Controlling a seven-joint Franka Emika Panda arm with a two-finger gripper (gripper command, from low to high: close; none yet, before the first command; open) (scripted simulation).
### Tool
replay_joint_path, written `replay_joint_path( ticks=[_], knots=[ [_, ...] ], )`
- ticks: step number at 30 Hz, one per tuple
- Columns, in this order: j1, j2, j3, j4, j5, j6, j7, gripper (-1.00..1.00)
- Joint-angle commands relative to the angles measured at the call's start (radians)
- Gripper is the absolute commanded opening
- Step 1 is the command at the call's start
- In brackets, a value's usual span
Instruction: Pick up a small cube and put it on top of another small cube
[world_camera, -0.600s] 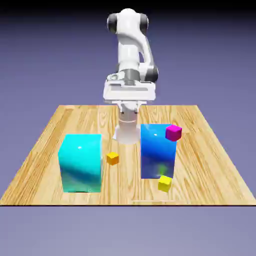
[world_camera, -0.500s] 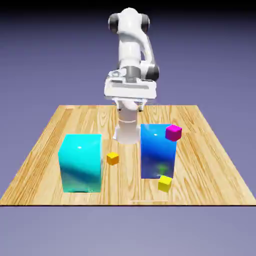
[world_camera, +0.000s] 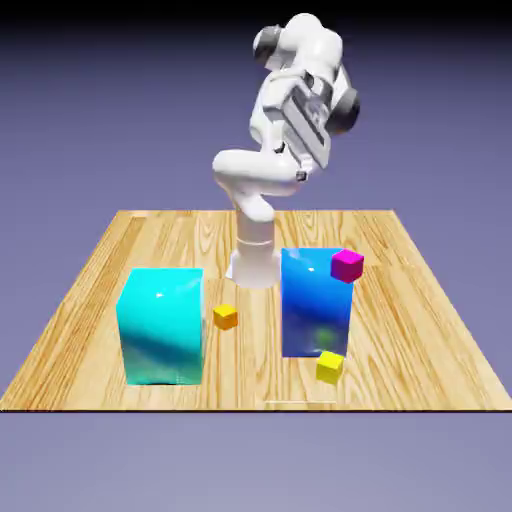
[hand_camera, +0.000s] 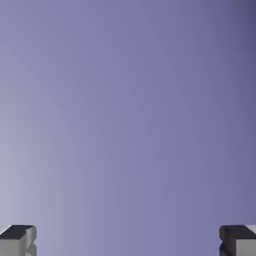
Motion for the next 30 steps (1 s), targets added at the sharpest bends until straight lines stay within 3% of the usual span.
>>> replay_joint_path(
  ticks=[1,30],
  knots=[
    [-0.027,-0.008,0.033,0.020,-0.003,-0.023,-0.044,0.00],
    [-0.813,-0.237,0.992,0.590,-0.098,-0.696,-1.305,0.00]
  ],
)
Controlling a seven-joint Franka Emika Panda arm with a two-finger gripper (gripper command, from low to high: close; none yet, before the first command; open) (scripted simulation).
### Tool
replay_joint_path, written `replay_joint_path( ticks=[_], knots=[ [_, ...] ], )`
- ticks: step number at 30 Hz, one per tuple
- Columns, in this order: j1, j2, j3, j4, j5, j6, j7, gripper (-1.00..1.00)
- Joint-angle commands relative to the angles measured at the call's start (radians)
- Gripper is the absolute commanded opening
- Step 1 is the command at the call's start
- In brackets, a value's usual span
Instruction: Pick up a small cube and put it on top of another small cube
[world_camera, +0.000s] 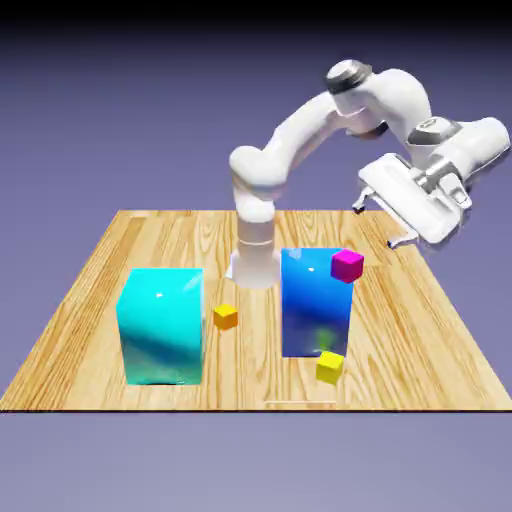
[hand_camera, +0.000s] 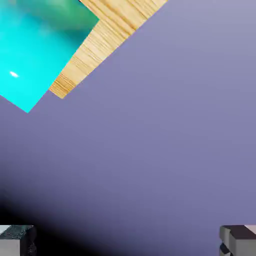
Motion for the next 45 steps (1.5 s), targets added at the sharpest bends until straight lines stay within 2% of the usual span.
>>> replay_joint_path(
  ticks=[1,34,36,43,44,45],
  knots=[
    [-0.027,-0.008,0.033,0.020,-0.003,-0.023,-0.044,0.00],
    [-0.921,-0.269,1.125,0.668,-0.111,-0.788,-1.479,0.00],
    [-0.933,-0.273,1.140,0.677,-0.112,-0.799,-1.498,0.00],
    [-0.875,-0.223,1.071,0.434,-0.066,-0.618,-1.489,0.00],
    [-0.875,-0.223,1.071,0.434,-0.066,-0.618,-1.489,-1.00],
    [-0.875,-0.223,1.071,0.434,-0.066,-0.618,-1.489,-1.00]
  ],
)
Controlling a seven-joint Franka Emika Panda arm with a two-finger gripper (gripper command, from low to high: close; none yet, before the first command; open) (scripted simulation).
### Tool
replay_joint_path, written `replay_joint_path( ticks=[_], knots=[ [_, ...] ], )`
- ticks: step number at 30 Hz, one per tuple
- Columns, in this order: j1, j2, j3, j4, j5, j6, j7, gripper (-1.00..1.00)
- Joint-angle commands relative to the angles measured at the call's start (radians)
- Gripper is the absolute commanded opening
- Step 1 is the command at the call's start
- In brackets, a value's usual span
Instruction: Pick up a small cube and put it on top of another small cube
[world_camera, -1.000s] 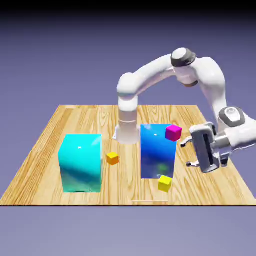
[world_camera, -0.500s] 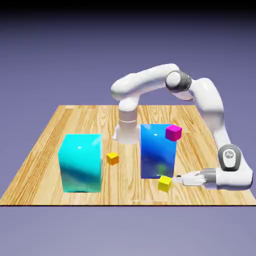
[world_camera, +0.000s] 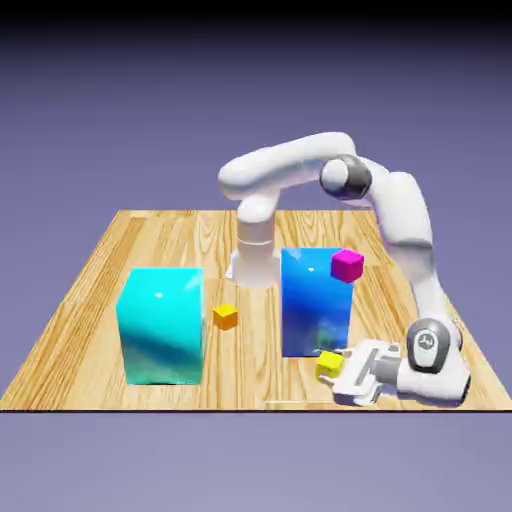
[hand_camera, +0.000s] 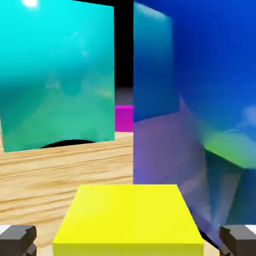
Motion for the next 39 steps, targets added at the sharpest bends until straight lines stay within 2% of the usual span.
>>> replay_joint_path(
  ticks=[1,7,39],
  knots=[
    [-0.009,-0.007,0.010,0.036,-0.006,-0.027,-0.001,-1.00],
    [-0.061,-0.039,0.059,0.234,-0.037,-0.174,-0.006,-1.00],
    [-0.361,1.120,-1.065,-0.875,0.990,0.555,0.329,-1.00]
  ],
)
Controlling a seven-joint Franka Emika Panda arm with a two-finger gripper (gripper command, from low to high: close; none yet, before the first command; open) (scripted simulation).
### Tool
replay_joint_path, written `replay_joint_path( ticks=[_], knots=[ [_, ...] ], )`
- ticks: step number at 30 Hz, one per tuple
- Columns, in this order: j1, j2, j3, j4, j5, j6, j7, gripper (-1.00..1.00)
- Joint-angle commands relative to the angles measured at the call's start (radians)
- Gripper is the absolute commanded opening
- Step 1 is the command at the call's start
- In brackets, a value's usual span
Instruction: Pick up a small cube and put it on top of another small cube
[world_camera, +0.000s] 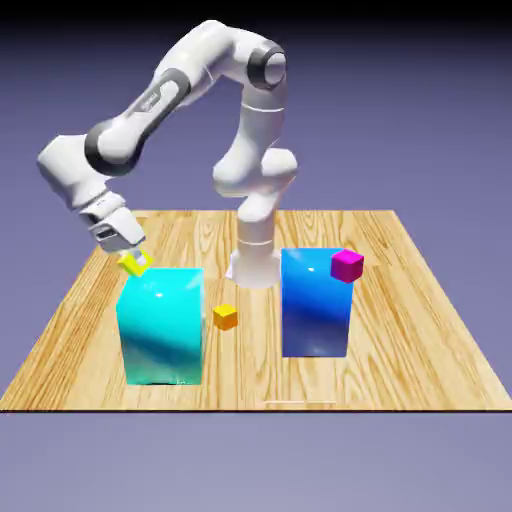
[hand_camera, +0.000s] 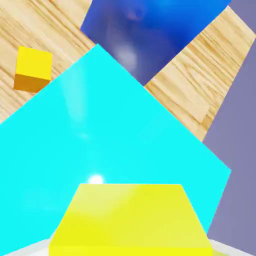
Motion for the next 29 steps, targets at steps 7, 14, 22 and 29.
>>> replay_joint_path(
  ticks=[7,14,22,29],
  knots=[
    [-0.046,0.254,-0.246,-0.243,0.227,0.159,0.073,-1.00],
    [-0.111,0.507,-0.492,-0.485,0.452,0.319,0.146,-1.00],
    [-0.081,0.735,-0.665,-0.601,0.648,0.461,0.135,-1.00],
    [0.061,0.881,-0.711,-0.536,0.768,0.553,0.021,1.00]
  ],
)
